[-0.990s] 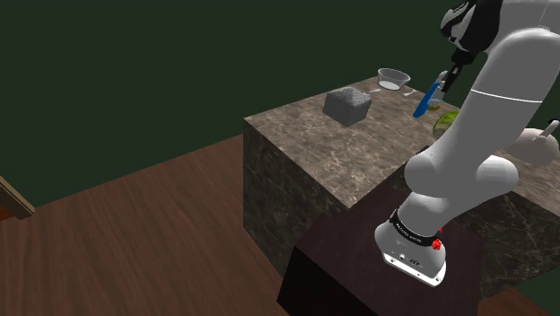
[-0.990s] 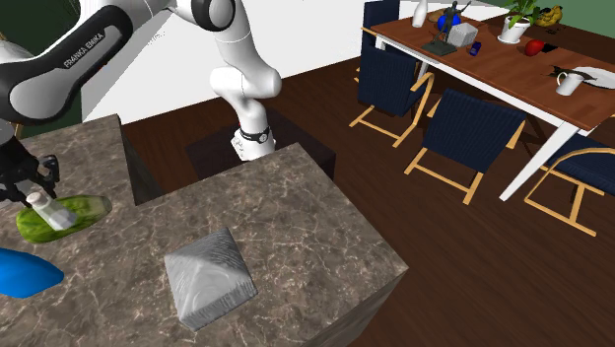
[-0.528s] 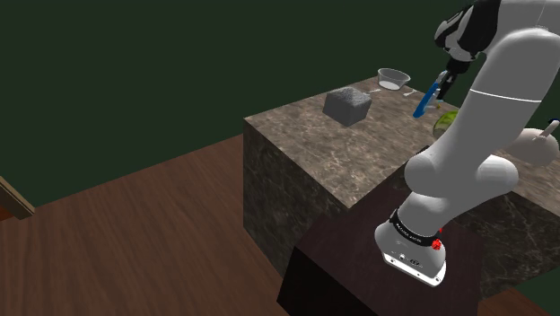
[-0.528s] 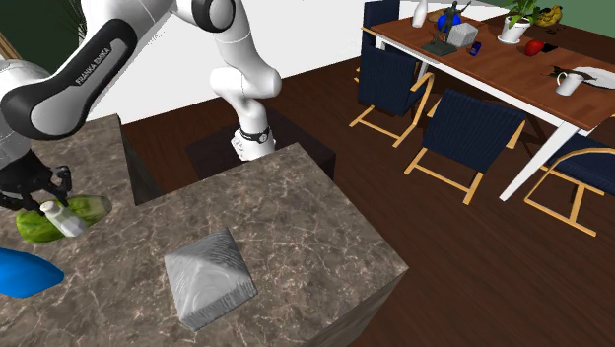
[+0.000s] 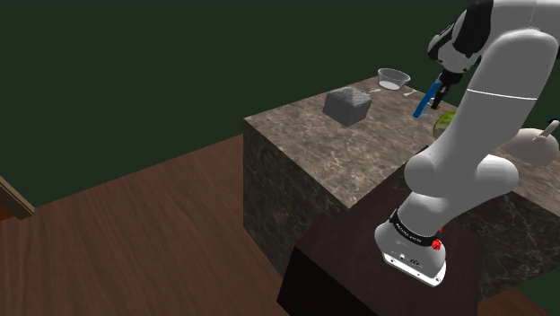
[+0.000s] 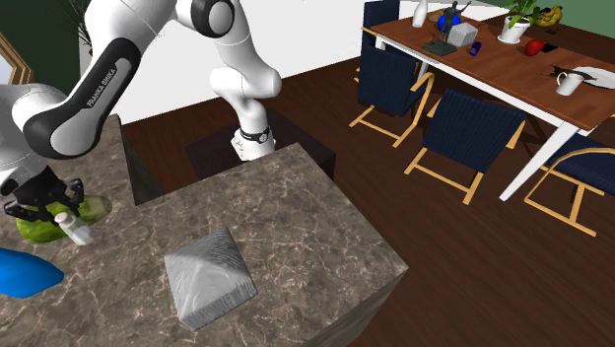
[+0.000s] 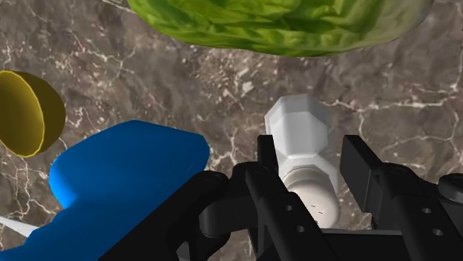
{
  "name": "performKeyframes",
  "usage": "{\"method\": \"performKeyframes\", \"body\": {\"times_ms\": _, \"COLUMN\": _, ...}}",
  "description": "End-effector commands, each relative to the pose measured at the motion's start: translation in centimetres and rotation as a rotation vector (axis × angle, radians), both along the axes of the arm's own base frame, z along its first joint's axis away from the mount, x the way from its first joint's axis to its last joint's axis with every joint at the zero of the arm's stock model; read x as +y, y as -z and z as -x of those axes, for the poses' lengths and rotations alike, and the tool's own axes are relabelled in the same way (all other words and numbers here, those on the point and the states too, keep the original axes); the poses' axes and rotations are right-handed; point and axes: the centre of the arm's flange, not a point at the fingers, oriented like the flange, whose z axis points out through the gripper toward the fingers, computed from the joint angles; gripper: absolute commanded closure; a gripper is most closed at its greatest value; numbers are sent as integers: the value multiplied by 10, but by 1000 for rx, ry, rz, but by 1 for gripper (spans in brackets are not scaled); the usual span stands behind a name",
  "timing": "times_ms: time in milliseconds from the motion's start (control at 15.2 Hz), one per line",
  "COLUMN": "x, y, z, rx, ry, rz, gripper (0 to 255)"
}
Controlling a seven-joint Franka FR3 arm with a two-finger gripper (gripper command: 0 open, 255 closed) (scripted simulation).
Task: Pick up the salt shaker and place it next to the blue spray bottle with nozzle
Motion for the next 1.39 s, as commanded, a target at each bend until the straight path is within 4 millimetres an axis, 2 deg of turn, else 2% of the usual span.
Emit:
{"method": "performKeyframes", "body": {"times_ms": 0, "x": -1, "y": 9, "z": 0, "rx": 0, "ry": 0, "rz": 1, "gripper": 255}}
{"method": "performKeyframes", "body": {"times_ms": 396, "x": -1, "y": 39, "z": 0, "rx": 0, "ry": 0, "rz": 1, "gripper": 255}}
{"method": "performKeyframes", "body": {"times_ms": 858, "x": -1, "y": 39, "z": 0, "rx": 0, "ry": 0, "rz": 1, "gripper": 255}}
{"method": "performKeyframes", "body": {"times_ms": 924, "x": -1, "y": 39, "z": 0, "rx": 0, "ry": 0, "rz": 1, "gripper": 0}}
{"method": "performKeyframes", "body": {"times_ms": 1254, "x": -1, "y": 39, "z": 0, "rx": 0, "ry": 0, "rz": 1, "gripper": 0}}
{"method": "performKeyframes", "body": {"times_ms": 1320, "x": 1, "y": 26, "z": -1, "rx": 0, "ry": 0, "rz": 1, "gripper": 0}}
